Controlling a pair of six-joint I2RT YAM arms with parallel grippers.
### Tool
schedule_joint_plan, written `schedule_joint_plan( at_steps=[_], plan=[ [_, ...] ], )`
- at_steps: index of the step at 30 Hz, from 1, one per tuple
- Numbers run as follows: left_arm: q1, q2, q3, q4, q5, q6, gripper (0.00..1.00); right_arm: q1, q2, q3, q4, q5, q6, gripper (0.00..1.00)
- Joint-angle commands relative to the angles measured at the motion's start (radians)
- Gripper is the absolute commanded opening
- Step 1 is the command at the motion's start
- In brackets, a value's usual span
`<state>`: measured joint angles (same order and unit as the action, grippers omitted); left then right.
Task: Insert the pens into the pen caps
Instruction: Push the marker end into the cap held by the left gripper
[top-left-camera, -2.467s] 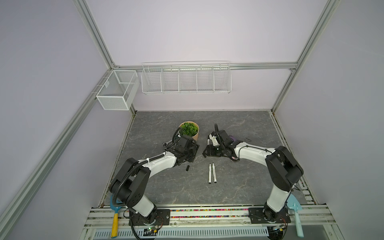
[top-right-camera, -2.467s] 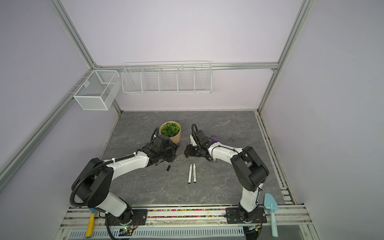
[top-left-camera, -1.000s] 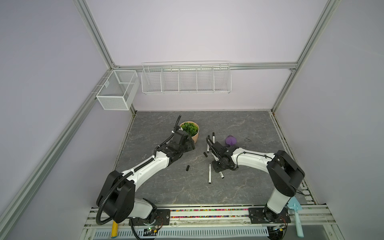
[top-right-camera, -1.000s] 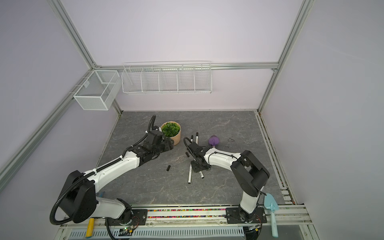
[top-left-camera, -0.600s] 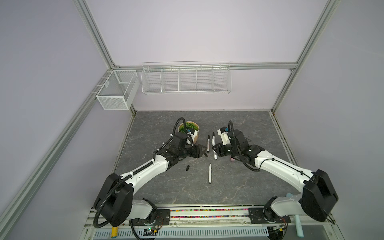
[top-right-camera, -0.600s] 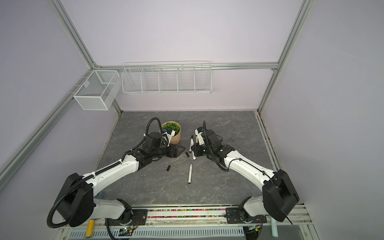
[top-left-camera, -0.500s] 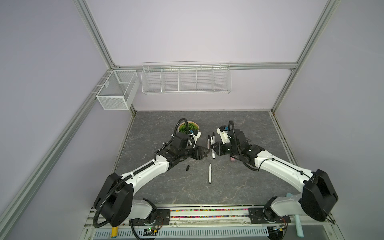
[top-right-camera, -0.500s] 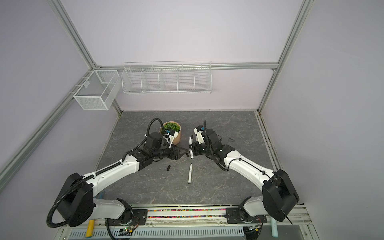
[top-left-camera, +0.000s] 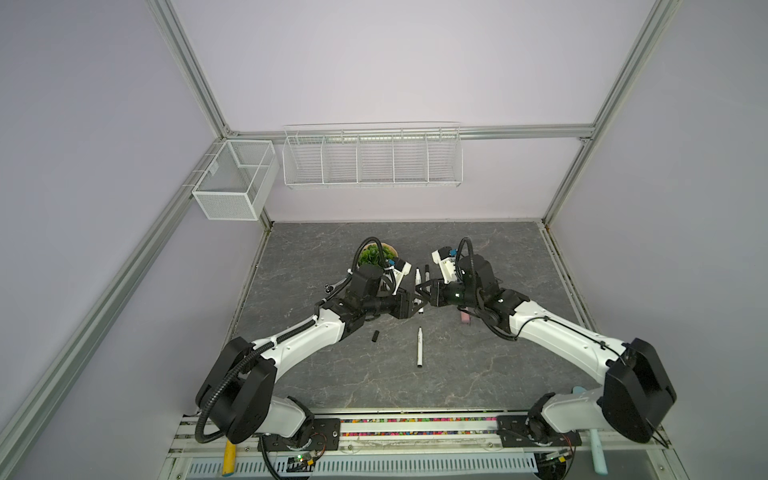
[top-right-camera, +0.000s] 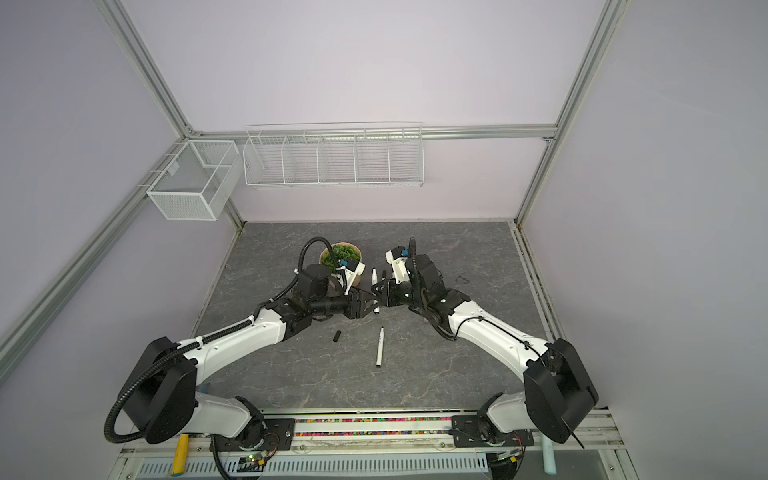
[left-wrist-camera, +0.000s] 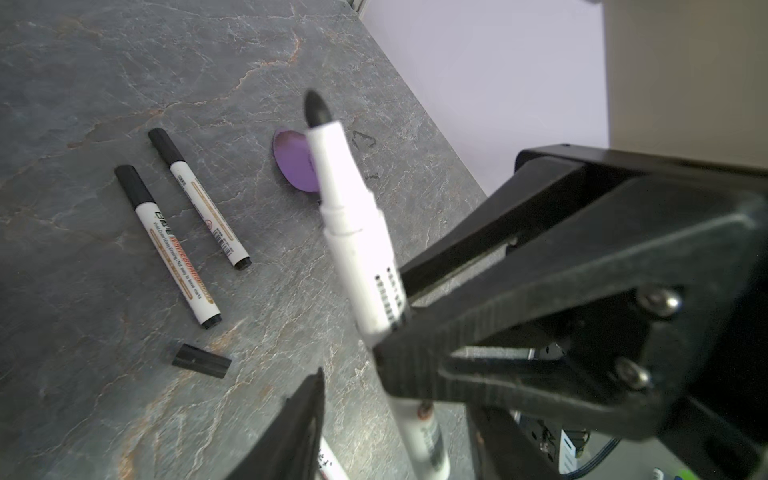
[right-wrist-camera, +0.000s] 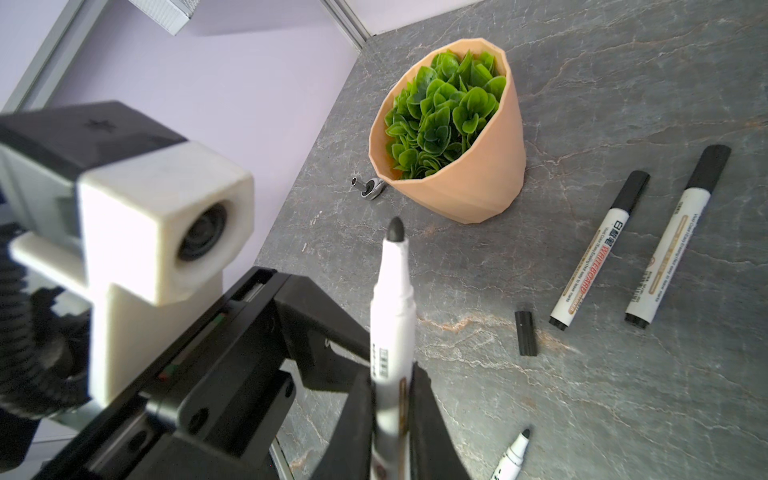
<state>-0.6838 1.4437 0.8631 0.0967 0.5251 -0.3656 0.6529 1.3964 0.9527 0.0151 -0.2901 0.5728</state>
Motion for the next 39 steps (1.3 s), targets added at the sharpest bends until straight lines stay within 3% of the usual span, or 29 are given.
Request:
schedule_joint_plan(
  at_steps=[1, 9, 16, 20, 25, 29, 36, 39],
  plan=[
    [-0.006, 0.031, 0.065, 0.06, -0.001, -0.011, 0.48, -0.008, -0.002, -0.021, 0.025, -0.033, 0.019, 0.14],
    [-0.006, 0.043, 0.068, 0.092, 0.013, -0.039, 0.3, -0.029, -0.007, -0.046, 0.06, -0.063, 0.042, 0.14],
    [-0.005, 0.059, 0.07, 0.117, 0.009, -0.071, 0.01, -0.036, -0.012, -0.058, 0.083, -0.083, 0.046, 0.15],
    [-0.005, 0.06, 0.059, 0.115, 0.0, -0.076, 0.0, -0.041, -0.026, -0.065, 0.087, -0.09, 0.044, 0.17],
    [-0.022, 0.052, 0.083, 0.013, -0.002, 0.006, 0.0, -0.042, -0.033, -0.063, 0.082, -0.085, 0.047, 0.32],
    [-0.04, 0.049, 0.091, -0.051, 0.006, 0.056, 0.0, -0.047, -0.025, -0.054, 0.09, -0.077, 0.054, 0.37],
    [-0.045, 0.027, 0.073, -0.07, 0.0, 0.071, 0.0, -0.057, -0.03, -0.057, 0.089, -0.06, 0.055, 0.33],
    [-0.045, 0.028, 0.071, -0.074, 0.001, 0.076, 0.0, -0.059, -0.032, -0.06, 0.084, -0.062, 0.055, 0.22]
  ],
)
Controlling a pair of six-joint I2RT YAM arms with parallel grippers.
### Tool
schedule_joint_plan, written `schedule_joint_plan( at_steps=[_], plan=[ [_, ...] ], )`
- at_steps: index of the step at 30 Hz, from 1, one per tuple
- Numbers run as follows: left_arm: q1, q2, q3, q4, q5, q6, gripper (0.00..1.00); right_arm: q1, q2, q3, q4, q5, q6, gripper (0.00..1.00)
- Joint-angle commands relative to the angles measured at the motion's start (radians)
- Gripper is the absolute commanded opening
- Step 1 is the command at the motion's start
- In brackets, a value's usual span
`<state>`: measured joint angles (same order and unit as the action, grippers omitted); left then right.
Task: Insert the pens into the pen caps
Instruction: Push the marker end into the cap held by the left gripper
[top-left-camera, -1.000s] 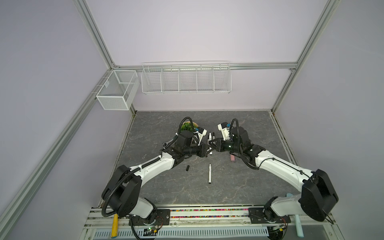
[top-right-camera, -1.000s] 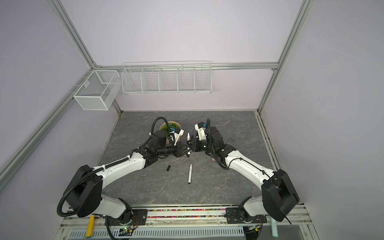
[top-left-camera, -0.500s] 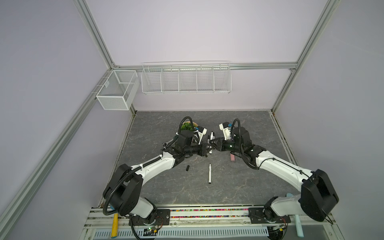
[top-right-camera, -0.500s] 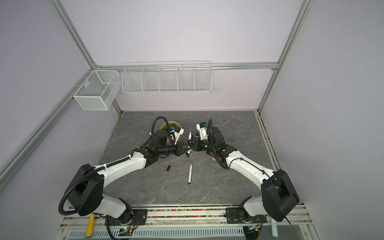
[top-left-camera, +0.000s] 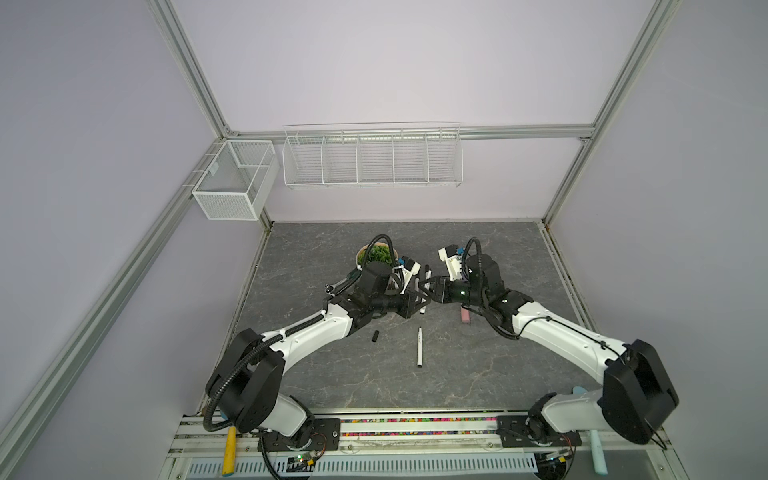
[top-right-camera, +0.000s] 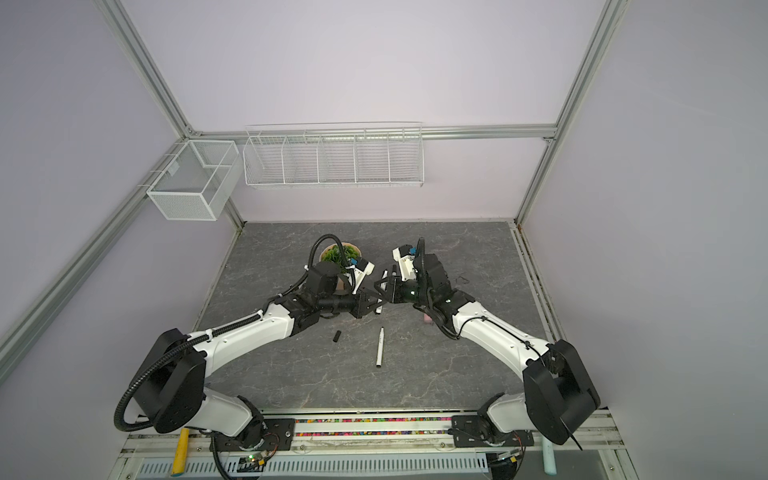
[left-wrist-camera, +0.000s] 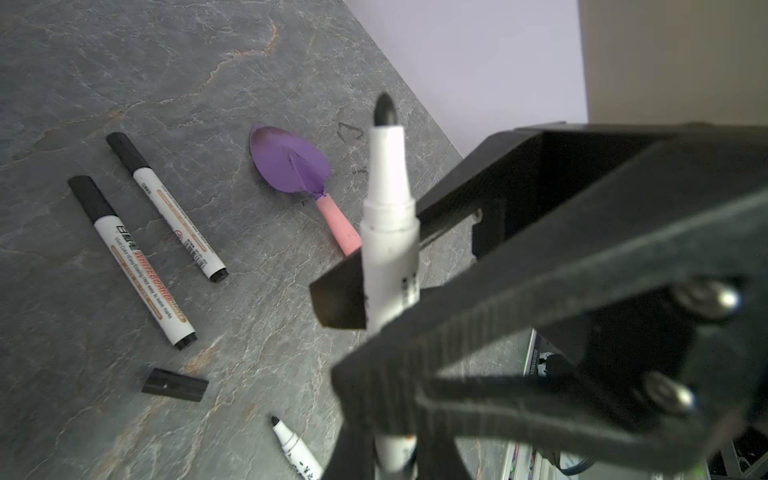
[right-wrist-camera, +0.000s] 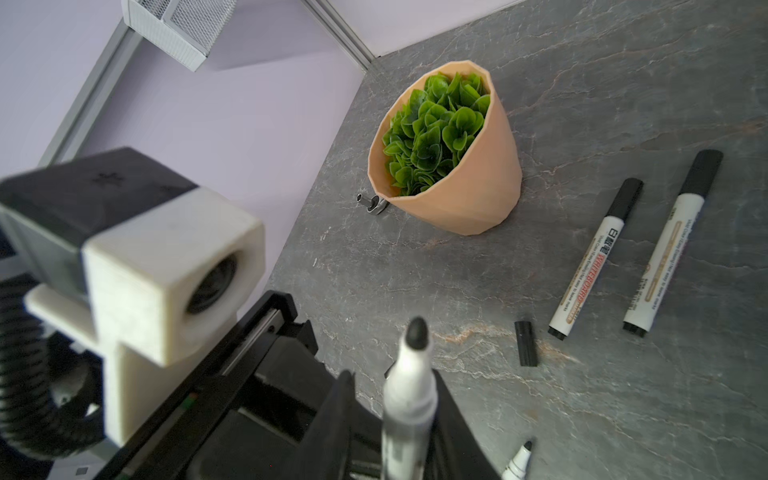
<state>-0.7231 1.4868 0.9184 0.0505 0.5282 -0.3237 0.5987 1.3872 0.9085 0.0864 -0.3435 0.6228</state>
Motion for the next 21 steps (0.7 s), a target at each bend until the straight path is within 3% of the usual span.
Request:
schedule_joint_plan(
  at_steps=[1, 5, 8, 10, 21],
  plan=[
    [-0.006, -0.014, 0.016, -0.028, -0.002, 0.034, 0.0, -0.005, -0.023, -0.016, 0.013, -0.012, 0.005, 0.19],
    [-0.007, -0.004, 0.027, -0.039, -0.006, 0.038, 0.02, -0.007, -0.023, -0.019, 0.016, -0.029, 0.002, 0.11],
    [-0.007, 0.011, 0.047, -0.052, -0.013, 0.033, 0.27, -0.007, -0.024, -0.022, 0.017, -0.035, 0.005, 0.1],
    [-0.007, 0.02, 0.058, -0.052, -0.014, 0.028, 0.34, -0.008, -0.025, -0.023, 0.018, -0.037, 0.005, 0.1],
    [-0.009, 0.057, 0.094, -0.038, 0.007, 0.013, 0.31, -0.007, -0.04, -0.023, 0.035, -0.035, 0.017, 0.1]
  ],
)
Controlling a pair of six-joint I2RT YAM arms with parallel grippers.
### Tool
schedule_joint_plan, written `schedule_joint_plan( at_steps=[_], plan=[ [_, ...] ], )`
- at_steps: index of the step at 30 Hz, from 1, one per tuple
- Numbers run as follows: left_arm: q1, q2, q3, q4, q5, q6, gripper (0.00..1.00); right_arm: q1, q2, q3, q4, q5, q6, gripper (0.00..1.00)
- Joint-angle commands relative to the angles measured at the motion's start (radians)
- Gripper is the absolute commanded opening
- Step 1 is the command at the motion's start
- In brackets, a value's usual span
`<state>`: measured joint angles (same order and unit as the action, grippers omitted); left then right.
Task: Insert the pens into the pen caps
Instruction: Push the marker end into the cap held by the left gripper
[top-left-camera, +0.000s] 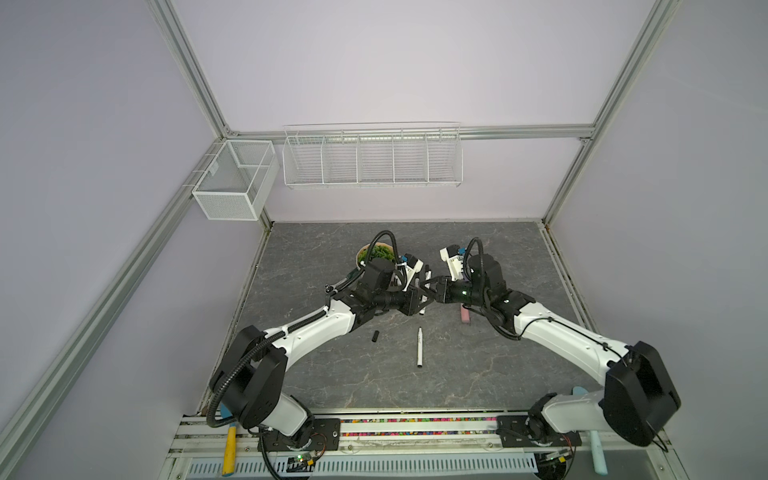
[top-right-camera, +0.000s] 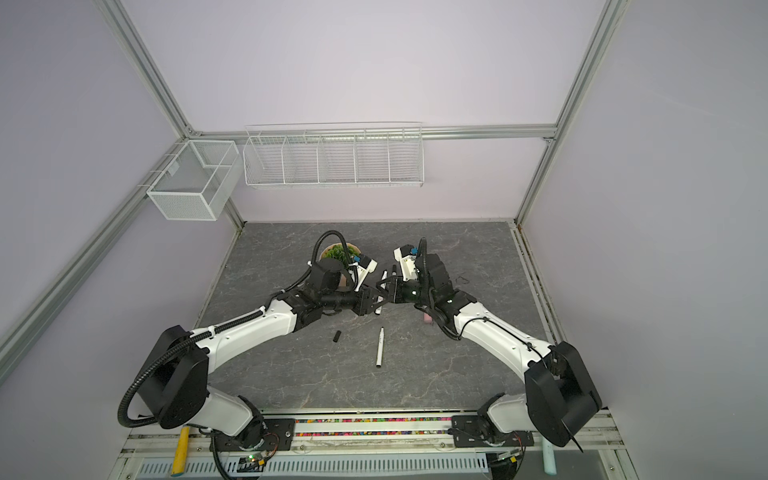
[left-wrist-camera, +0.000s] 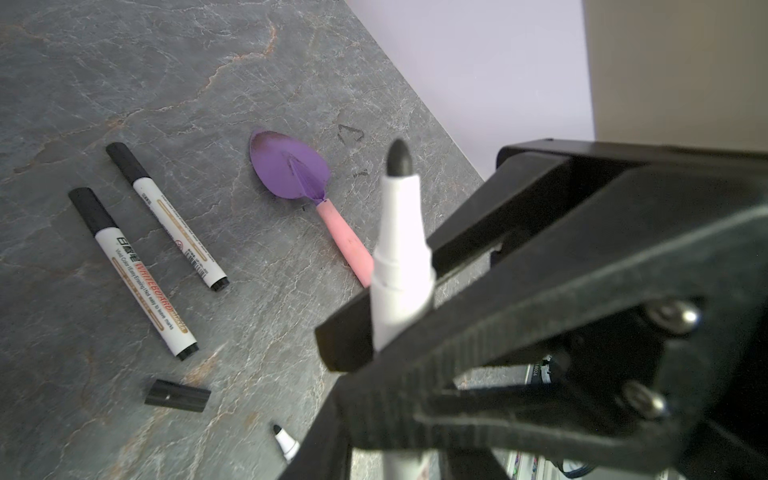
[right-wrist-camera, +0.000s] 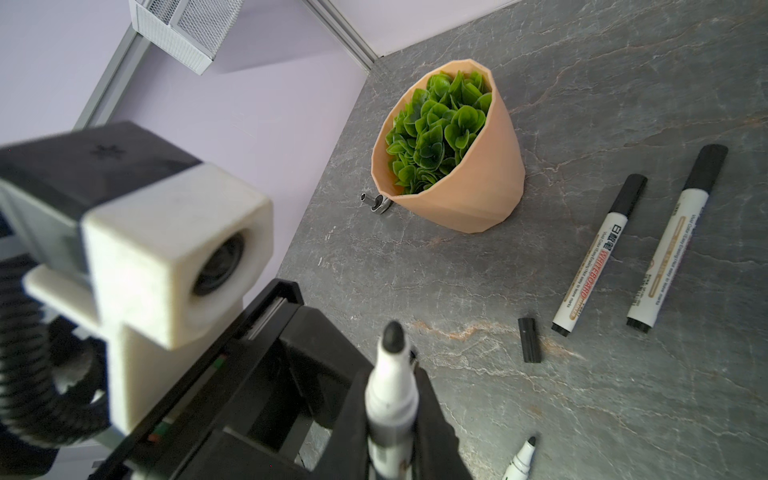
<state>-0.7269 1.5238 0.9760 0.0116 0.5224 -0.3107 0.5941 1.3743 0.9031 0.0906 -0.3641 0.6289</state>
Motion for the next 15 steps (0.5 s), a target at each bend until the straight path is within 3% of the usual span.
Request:
schedule_joint_plan(
  at_steps=[1, 5, 8, 11, 15],
  plan=[
    [-0.006, 0.022, 0.035, 0.004, 0.013, -0.003, 0.31, -0.002, -0.027, -0.018, 0.033, -0.015, 0.011, 0.1],
    [-0.006, 0.022, 0.03, 0.027, 0.009, -0.017, 0.22, -0.005, -0.023, -0.018, 0.034, -0.015, 0.015, 0.1],
    [-0.006, 0.01, 0.028, 0.025, -0.004, -0.021, 0.02, -0.005, -0.023, -0.049, 0.021, -0.007, 0.013, 0.11],
    [-0.005, -0.009, 0.008, 0.02, -0.065, -0.026, 0.0, -0.006, -0.025, -0.049, -0.007, 0.009, 0.002, 0.15],
    [0.006, -0.032, -0.027, -0.022, -0.243, -0.059, 0.0, -0.005, -0.029, -0.031, -0.087, 0.046, -0.037, 0.4]
  ],
)
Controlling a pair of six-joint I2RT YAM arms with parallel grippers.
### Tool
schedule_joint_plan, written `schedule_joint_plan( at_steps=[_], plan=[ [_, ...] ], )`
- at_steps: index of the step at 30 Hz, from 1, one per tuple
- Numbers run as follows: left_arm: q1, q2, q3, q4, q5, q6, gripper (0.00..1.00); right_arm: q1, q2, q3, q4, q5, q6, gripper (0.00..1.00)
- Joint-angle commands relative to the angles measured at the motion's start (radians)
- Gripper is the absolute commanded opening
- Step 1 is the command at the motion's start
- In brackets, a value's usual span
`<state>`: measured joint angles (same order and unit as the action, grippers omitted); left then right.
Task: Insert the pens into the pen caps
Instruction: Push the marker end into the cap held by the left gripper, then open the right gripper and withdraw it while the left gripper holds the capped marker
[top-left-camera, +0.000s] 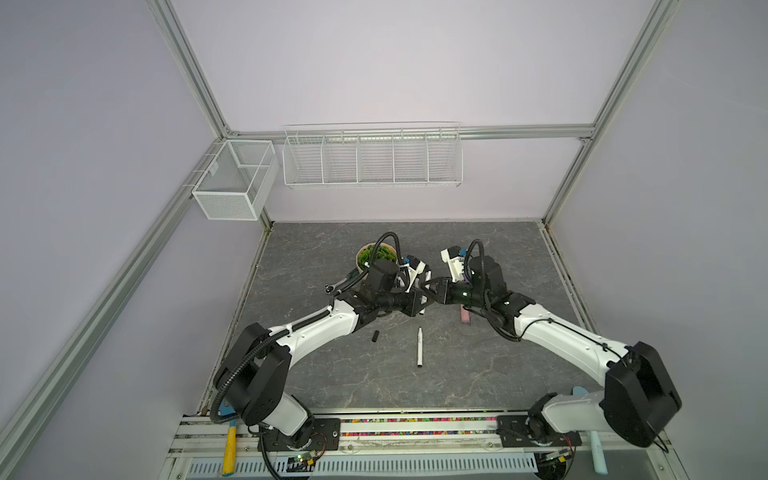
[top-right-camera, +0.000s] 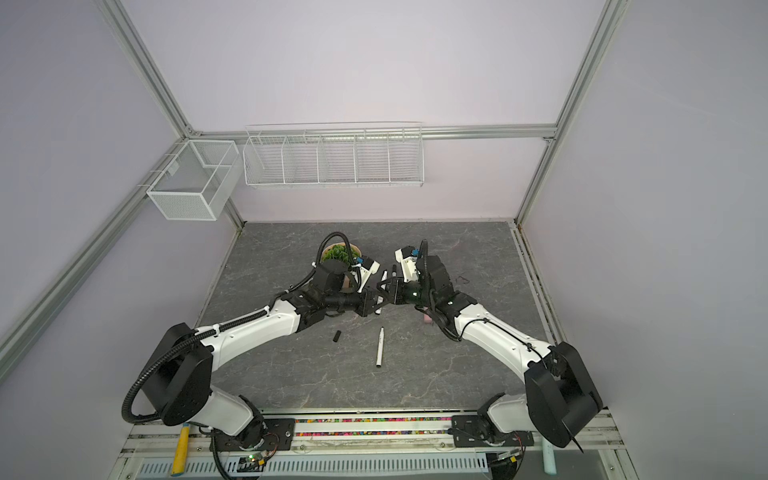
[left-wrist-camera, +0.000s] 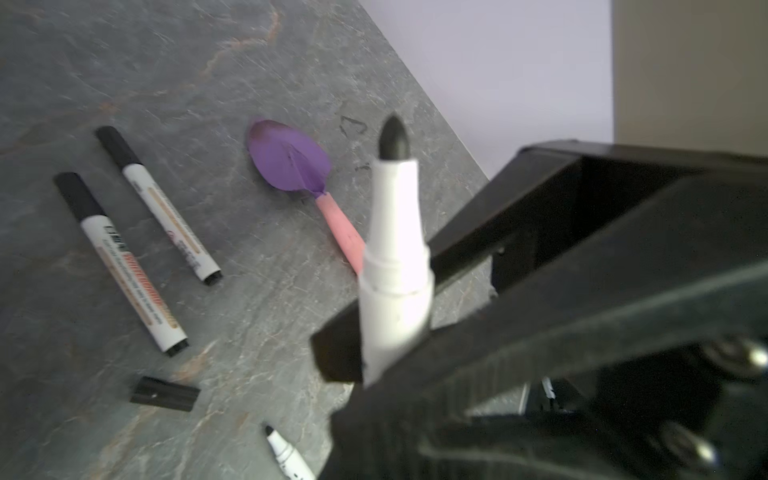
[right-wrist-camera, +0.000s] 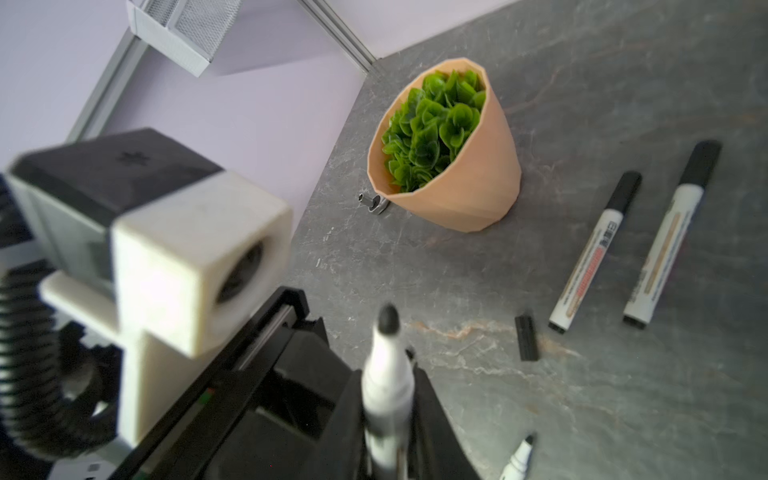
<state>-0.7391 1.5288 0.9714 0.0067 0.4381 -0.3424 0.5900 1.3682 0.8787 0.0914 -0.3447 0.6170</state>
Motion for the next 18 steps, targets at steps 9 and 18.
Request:
schedule_joint_plan(
  at_steps=[9, 18],
  plan=[
    [0.104, -0.11, -0.146, -0.063, -0.386, -0.155, 0.0, 0.038, 0.077, 0.116, -0.339, 0.159, -0.15, 0.49],
    [0.109, -0.193, -0.203, -0.064, -0.526, -0.199, 0.0, 0.17, 0.362, 0.296, -0.491, 0.26, -0.226, 0.47]
  ],
)
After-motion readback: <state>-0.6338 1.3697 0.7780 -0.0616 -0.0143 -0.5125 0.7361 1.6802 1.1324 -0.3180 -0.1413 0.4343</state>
